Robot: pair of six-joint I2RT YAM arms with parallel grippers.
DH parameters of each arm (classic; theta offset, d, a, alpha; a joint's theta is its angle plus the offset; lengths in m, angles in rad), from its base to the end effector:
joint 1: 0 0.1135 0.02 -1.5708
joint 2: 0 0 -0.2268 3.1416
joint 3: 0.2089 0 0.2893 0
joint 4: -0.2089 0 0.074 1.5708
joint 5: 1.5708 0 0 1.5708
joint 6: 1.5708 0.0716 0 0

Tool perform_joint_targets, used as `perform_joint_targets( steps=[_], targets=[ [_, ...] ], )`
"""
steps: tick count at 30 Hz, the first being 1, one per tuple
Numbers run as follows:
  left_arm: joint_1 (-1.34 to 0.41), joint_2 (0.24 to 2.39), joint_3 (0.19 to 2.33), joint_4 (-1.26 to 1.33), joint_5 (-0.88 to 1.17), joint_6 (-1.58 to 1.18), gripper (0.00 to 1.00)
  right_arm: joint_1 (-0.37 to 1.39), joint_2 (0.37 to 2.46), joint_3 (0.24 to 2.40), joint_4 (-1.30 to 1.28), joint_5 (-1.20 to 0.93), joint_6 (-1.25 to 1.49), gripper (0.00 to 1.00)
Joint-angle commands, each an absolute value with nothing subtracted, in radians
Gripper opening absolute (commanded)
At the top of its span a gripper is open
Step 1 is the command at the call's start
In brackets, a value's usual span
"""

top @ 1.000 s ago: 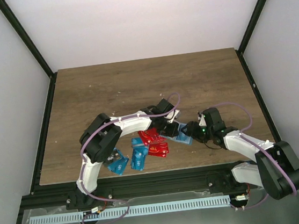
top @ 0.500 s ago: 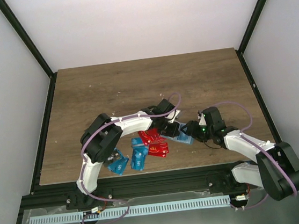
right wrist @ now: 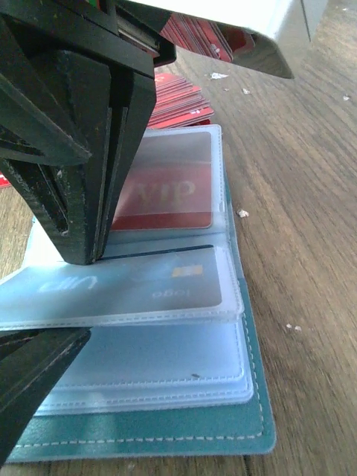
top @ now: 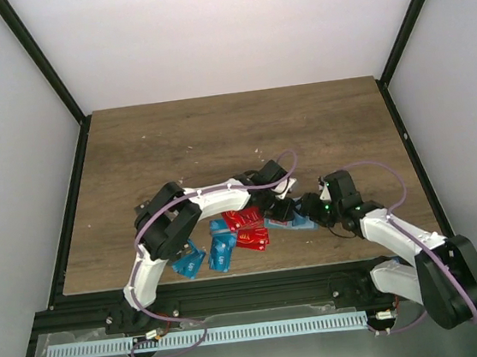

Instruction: Put the credit cards into the card holder

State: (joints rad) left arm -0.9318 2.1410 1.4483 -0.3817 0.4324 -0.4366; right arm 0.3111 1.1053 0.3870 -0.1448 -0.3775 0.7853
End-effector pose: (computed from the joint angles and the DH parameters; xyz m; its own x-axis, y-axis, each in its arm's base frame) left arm 0.2531 -0.3909 0.0476 -0.8337 0.4784 -0.2758 0.5466 0.6440 -0.5353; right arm 0.2415 0.1054 0.0683 -0.8740 0.4094 -0.2617 0.1489 0.7384 0.6577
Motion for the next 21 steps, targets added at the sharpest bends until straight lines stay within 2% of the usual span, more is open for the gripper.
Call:
perform_joint_targets(
  steps=[1, 9, 21],
  targets=[
    [-0.951, 2.167, 1.468, -0.384, 0.493, -0.459, 0.04, 0.315, 1.066, 0.433, -0.209, -0.334, 0.763, 0.58],
    [-0.949, 2.077, 1.446, -0.368, 0.462, -0.488, 0.04, 0.315, 1.048, 0.438, -0.203, -0.381, 0.756, 0.59],
    [-0.889, 1.888, 1.299, -0.307, 0.449, -0.537, 0.04, 0.336, 1.094, 0.471, -0.159, -0.446, 0.77, 0.58]
  ],
)
